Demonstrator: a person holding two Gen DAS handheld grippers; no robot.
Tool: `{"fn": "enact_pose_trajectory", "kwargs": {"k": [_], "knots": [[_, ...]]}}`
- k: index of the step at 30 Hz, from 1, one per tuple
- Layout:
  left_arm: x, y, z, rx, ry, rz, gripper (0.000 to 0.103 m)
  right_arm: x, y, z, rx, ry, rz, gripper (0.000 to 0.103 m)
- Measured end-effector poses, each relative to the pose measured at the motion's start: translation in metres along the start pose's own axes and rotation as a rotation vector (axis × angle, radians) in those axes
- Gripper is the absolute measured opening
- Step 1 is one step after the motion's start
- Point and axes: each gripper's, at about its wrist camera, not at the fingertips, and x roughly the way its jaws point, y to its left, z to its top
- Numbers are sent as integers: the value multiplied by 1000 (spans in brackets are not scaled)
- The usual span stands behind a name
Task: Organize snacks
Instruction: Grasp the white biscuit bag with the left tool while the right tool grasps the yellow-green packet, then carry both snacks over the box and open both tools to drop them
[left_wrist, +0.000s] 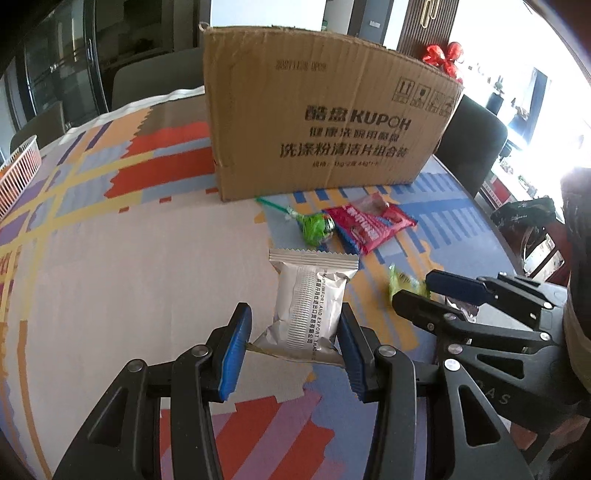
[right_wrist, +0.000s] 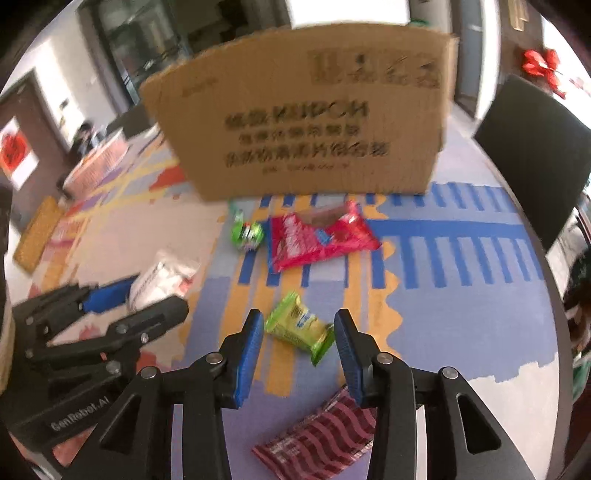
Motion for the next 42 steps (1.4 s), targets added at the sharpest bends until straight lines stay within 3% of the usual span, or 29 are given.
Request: {"fn": "enact_pose_trajectory", "kwargs": {"k": [6,12,16,22,30,42], "knots": [[8,-5,-3,0,24,-12,46,10,7,-2,-131,37,-49,41],[10,-5,-2,-1,29,-3,46,13,5,3,-151,37,-44,40],[8,-5,-1,-5,25,3,46,16,4,6,-140,41,-27,24],[0,-6,3,-7,5,7,46,13,3,4,-102,29,-3,21],[-26,-10,17,-8,-62,15,46,-21,-1,6,-60,-46,8,21],[-76,-12,70,-11,-195,36,46,-83,0,51,-51,-237,6,21]]}}
